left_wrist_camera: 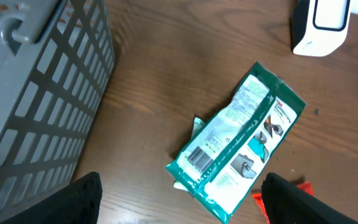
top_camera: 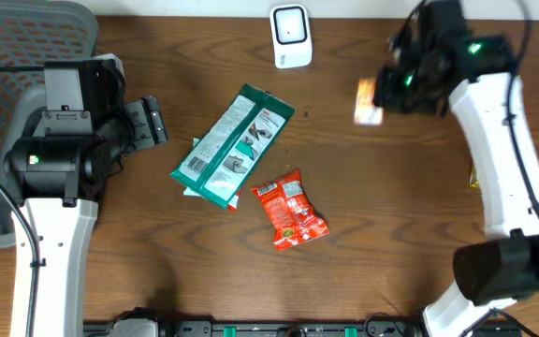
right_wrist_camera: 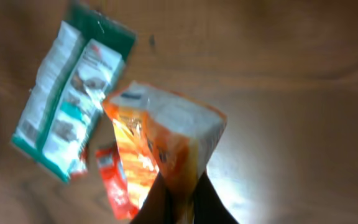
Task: Scan the item barcode
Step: 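Carry the orange carton up to the white scanner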
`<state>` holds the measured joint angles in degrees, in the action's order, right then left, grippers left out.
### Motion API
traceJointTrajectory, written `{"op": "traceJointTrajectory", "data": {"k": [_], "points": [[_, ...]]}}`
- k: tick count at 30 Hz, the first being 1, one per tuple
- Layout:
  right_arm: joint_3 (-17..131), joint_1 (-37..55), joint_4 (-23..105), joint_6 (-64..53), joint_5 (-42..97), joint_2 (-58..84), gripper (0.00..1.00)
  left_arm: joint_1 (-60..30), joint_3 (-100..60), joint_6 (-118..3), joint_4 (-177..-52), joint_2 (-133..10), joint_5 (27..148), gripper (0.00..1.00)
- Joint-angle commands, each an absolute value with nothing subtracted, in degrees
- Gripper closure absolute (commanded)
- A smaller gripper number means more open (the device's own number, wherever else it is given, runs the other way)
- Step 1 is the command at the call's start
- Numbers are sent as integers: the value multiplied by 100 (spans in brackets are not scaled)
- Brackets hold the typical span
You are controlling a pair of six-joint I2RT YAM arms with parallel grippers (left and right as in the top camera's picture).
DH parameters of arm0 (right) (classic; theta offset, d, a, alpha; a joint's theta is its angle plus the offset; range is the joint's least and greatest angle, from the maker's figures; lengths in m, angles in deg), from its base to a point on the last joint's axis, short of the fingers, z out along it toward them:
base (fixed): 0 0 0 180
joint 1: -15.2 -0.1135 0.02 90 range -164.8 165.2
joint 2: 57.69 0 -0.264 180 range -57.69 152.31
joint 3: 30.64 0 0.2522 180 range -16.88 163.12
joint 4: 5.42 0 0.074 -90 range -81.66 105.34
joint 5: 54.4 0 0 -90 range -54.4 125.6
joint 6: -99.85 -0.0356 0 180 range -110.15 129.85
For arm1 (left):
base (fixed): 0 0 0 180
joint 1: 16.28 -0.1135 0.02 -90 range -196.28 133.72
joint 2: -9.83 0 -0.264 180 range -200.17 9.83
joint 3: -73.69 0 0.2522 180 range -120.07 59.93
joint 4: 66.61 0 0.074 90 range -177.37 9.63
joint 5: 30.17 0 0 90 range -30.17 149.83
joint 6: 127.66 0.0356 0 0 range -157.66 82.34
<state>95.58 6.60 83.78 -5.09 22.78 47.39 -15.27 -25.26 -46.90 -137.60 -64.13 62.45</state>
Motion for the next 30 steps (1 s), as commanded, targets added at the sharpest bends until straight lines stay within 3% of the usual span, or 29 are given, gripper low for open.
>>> {"op": "traceJointTrajectory", "data": {"k": [1,6,14,21,30], "points": [[11593,437,9093,-686,3216,5370,99,-1522,-2633,-4742,-13780,-6428,6192,17],[13628,33,9395,-680,4057,6468,99,-1522,-2633,-4742,-13780,-6428,6192,17],[13750,-769,7598,284,5788,7606,99,-1522,-2631,-4742,-13780,-6428,6192,17],[13750,-1318,5935,2065,7648,8758,99,-1522,-2633,-4742,-13780,-6428,6192,17],[13750,-1578,4313,4566,8794,9838,99,-1522,-2631,-4742,-13780,-6428,6192,17]]}}
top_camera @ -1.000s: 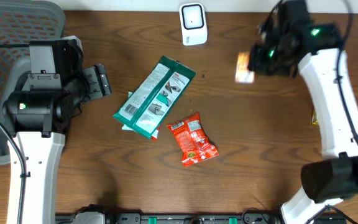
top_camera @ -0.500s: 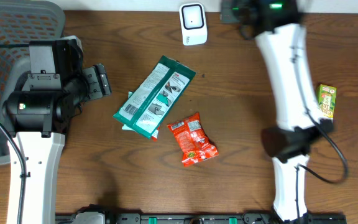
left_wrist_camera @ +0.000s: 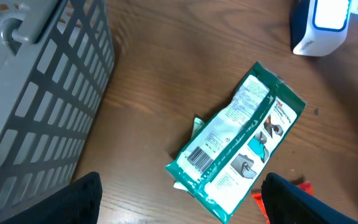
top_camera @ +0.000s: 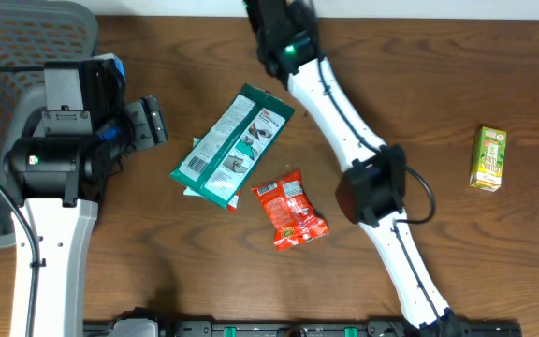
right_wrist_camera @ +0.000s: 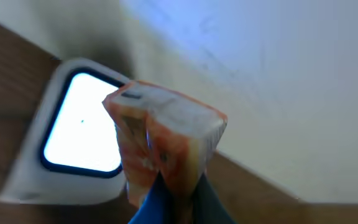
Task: Scan the item barcode
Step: 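Carry the orange carton up to the white scanner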
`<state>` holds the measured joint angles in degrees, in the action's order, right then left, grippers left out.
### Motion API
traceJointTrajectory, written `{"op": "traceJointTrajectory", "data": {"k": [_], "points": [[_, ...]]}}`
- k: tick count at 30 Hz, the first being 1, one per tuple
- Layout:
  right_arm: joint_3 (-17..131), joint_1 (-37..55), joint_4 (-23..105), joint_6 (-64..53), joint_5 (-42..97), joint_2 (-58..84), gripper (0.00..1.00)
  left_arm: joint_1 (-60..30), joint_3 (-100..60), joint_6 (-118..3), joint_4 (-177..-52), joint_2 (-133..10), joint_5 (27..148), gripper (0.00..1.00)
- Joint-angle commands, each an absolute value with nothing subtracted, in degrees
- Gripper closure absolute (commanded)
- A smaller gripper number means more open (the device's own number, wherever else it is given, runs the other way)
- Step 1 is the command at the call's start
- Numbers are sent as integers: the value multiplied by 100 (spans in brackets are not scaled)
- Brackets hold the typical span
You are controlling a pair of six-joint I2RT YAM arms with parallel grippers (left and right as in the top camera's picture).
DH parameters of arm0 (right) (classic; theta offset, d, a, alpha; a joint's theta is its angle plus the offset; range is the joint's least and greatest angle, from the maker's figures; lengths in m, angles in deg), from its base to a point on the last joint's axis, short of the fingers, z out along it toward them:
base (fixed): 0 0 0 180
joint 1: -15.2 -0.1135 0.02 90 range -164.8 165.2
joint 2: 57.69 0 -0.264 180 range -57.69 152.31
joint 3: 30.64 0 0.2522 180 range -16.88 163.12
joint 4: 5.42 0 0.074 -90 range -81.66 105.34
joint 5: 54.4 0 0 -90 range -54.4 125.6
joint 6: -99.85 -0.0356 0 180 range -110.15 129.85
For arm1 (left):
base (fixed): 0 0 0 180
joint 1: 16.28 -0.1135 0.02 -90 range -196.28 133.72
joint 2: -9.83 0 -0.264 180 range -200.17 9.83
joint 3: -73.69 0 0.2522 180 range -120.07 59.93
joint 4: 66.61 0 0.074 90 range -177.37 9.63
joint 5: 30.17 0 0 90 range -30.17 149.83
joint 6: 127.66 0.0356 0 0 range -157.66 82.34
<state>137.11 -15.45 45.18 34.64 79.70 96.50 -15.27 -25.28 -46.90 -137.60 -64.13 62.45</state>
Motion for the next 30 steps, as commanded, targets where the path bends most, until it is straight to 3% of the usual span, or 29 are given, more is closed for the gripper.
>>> {"op": "traceJointTrajectory", "data": {"k": [1,13,18,26,28,30], "points": [[13750,-1582,4254,4642,8807,9904,99,-1522,-2633,-4742,-13780,-6428,6192,17],[13753,-1598,4273,4428,8785,9943,99,-1522,-2633,-4742,-13780,-6428,6192,17],[13761,-1619,4722,3790,8706,9584,99,-1522,-2633,-4742,-13780,-6428,6192,17],[13761,-1501,7043,1867,7091,7963,99,-1522,-2633,-4742,-13780,-6428,6192,17],[13761,-1368,7574,1593,6359,7565,89,-1522,-2633,-4742,-13780,-6428,6192,17],[13761,-1058,8286,1303,5222,7064,87,-1522,-2633,-4742,-13780,-6428,6192,17]]}}
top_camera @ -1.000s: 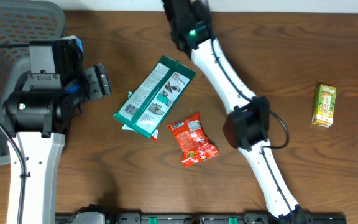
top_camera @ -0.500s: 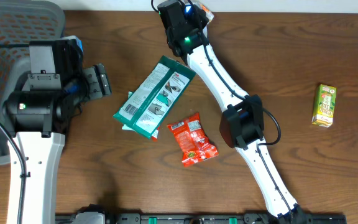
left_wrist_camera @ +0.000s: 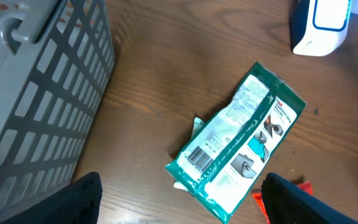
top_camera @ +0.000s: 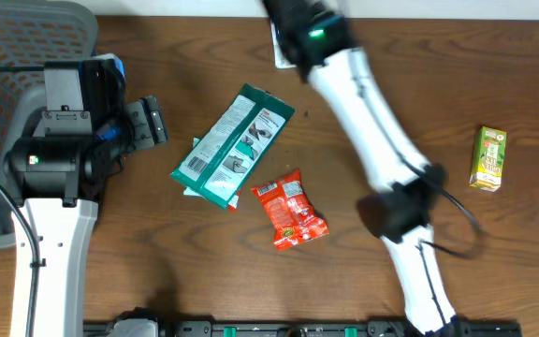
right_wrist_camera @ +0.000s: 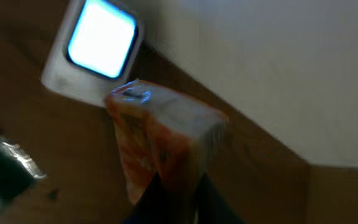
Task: Scan the item barcode
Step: 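Carry the orange carton up to the white scanner, then move the orange carton to the right side and release it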
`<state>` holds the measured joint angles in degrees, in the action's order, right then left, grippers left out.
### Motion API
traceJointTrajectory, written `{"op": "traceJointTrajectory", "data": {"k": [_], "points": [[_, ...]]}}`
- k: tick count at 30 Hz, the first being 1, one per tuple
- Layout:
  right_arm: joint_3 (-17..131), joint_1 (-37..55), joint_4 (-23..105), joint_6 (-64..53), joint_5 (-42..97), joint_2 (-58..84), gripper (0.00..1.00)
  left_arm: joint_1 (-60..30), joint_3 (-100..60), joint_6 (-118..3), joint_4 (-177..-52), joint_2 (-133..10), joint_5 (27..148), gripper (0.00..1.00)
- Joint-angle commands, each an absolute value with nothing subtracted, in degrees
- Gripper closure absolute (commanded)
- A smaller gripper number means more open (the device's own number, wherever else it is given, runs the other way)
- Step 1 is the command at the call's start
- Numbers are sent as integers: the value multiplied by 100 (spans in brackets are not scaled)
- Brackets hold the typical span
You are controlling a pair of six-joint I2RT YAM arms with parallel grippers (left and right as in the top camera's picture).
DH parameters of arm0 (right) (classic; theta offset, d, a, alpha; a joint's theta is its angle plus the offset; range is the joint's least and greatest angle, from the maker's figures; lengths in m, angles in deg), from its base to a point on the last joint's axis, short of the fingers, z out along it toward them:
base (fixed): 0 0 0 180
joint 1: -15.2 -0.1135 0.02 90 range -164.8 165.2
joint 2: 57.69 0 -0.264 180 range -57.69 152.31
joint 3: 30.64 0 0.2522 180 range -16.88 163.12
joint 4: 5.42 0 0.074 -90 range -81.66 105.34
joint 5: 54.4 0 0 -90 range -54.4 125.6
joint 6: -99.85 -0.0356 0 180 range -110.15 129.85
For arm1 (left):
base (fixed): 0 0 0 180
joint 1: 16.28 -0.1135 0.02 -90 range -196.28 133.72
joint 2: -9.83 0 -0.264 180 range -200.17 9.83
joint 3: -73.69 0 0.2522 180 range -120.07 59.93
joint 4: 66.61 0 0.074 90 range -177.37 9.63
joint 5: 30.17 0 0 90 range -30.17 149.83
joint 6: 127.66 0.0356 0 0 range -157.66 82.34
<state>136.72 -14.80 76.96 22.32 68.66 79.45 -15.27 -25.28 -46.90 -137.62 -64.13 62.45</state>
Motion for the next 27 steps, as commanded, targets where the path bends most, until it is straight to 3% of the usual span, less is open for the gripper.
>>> {"op": "traceJointTrajectory", "data": {"k": [1,3,9,19,27], "points": [[13761,-942,8494,1204,4903,6957,91,-1522,-2631,-4742,-13780,-6428,6192,17],[13761,-651,8986,1016,4287,6761,99,-1522,-2633,-4742,-13780,-6428,6192,17],[13702,405,10579,815,3456,6717,99,-1522,-2631,-4742,-13780,-6428,6192,17],[11711,1792,10382,817,2774,6715,99,-1522,-2633,-4742,-13780,-6428,6192,17],[9814,2481,9327,815,2665,6715,99,-1522,-2631,-4742,-13780,-6428,6192,17]]}}
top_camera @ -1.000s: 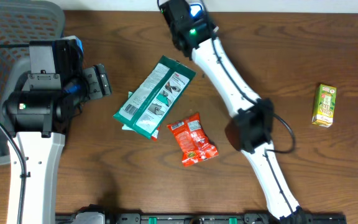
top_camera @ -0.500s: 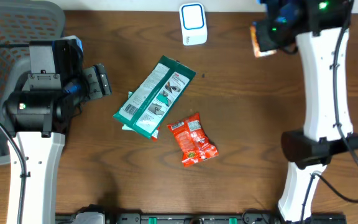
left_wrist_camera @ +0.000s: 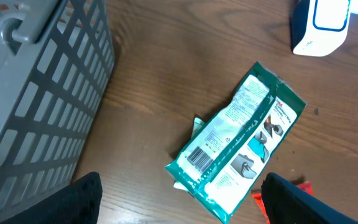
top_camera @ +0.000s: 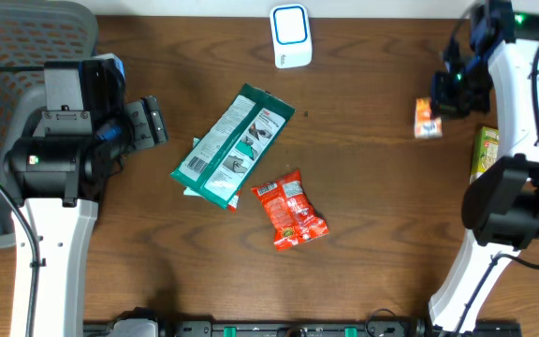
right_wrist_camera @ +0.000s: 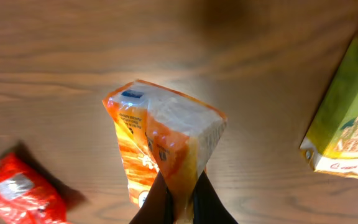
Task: Scan the item barcode
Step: 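Move the orange carton to the right side and release it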
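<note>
My right gripper [right_wrist_camera: 180, 200] is shut on an orange and white snack packet [right_wrist_camera: 160, 146], pinching its lower edge. In the overhead view that orange packet [top_camera: 426, 119] hangs above the table at the right, next to the right gripper [top_camera: 449, 92]. The white barcode scanner [top_camera: 290, 36] stands at the table's back edge, far to the left of the packet. My left gripper [left_wrist_camera: 179, 211] is open and holds nothing, hovering near the green packet [left_wrist_camera: 238, 140]; the scanner [left_wrist_camera: 321, 26] shows at upper right in its view.
A grey mesh basket [top_camera: 12, 56] stands at the far left. A green packet [top_camera: 231, 146] and a red snack bag [top_camera: 290, 209] lie mid-table. A green juice carton [top_camera: 486, 153] lies by the right edge, close beside the held packet.
My right gripper, with the orange packet, has gone from beside the scanner at the back edge to the right side of the table, near the green carton. The left arm has not moved.
My right gripper first held the orange packet above the table's right side. It then held the packet in front of the scanner's lit window, and stayed near the scanner a second later. Now the packet is back over the right side, still held.
</note>
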`<state>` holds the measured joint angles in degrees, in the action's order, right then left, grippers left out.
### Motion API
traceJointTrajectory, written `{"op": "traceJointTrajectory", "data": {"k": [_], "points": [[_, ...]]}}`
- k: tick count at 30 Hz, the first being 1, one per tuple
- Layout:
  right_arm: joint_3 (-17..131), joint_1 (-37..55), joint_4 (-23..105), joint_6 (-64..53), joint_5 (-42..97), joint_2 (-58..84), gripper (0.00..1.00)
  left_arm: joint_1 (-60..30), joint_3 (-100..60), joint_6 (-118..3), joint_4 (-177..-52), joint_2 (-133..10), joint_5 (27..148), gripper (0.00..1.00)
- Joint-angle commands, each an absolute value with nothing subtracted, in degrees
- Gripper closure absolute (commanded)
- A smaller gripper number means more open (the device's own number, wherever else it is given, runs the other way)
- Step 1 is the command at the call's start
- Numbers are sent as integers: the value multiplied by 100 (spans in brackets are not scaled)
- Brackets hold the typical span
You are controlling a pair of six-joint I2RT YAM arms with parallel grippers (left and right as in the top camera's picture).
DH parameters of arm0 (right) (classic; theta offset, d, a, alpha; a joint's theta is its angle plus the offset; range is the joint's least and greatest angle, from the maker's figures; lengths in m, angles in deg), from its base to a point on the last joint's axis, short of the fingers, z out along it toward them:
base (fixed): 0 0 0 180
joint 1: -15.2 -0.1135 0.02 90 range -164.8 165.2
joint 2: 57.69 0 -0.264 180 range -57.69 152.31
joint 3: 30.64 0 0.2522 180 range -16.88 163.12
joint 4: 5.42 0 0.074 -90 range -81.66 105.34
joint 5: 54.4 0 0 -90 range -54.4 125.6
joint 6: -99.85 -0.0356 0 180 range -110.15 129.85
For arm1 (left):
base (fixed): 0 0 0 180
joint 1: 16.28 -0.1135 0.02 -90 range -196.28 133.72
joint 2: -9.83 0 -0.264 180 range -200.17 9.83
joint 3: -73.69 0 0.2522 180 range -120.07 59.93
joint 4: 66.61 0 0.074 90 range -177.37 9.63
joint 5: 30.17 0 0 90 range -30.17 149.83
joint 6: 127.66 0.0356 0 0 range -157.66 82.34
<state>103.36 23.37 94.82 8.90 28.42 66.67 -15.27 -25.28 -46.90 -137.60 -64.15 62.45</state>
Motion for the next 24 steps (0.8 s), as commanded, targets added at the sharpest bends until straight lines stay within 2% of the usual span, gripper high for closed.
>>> {"op": "traceJointTrajectory", "data": {"k": [1,7,16,20,22,23,24], "points": [[9644,2520,9244,817,2667,6715,99,-1522,-2633,-4742,-13780,-6428,6192,17],[8636,2686,8579,817,2678,6715,99,-1522,-2633,-4742,-13780,-6428,6192,17],[7816,2732,7841,557,3911,6715,98,-1522,-2631,-4742,-13780,-6428,6192,17],[7770,2732,7834,560,3989,6715,67,-1522,-2633,-4742,-13780,-6428,6192,17],[7770,2732,7834,562,4007,6715,35,-1522,-2633,-4742,-13780,-6428,6192,17],[7770,2732,7836,564,4009,6715,25,-1522,-2631,-4742,-13780,-6428,6192,17],[7773,2732,7819,562,4005,6715,20,-1522,-2633,-4742,-13780,-6428,6192,17]]}}
